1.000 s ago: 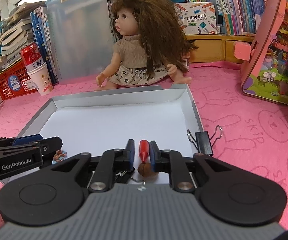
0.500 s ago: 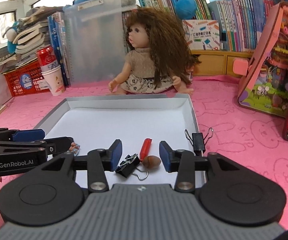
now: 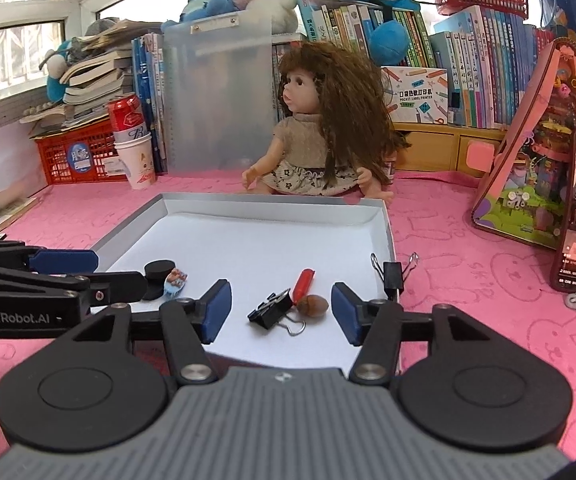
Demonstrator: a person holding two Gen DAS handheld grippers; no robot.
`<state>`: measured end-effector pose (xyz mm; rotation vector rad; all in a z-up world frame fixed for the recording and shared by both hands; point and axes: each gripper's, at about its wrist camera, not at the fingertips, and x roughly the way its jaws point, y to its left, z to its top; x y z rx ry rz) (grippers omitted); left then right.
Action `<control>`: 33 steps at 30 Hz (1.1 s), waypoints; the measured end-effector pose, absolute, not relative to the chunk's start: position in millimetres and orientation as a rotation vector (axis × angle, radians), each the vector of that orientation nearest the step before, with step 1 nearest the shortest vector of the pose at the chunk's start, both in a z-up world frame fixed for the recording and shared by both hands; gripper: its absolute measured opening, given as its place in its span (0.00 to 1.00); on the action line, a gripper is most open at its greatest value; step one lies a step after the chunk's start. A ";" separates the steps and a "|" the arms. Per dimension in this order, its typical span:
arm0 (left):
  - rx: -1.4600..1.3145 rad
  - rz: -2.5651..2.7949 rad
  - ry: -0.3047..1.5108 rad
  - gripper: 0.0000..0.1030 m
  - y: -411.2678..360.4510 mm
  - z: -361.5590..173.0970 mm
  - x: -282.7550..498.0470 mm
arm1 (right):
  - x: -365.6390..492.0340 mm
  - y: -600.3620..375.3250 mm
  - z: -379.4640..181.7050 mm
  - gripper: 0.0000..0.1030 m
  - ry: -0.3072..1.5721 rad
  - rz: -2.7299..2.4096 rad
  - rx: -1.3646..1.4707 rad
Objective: Organize rigid objects
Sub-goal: 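Move both tools back toward the remaining objects on the tablecloth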
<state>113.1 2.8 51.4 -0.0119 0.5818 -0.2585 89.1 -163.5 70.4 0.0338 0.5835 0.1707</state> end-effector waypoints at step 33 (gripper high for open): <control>0.031 -0.320 0.628 0.65 -14.2 24.1 39.3 | 31.9 -167.2 57.3 0.78 0.564 0.168 -0.003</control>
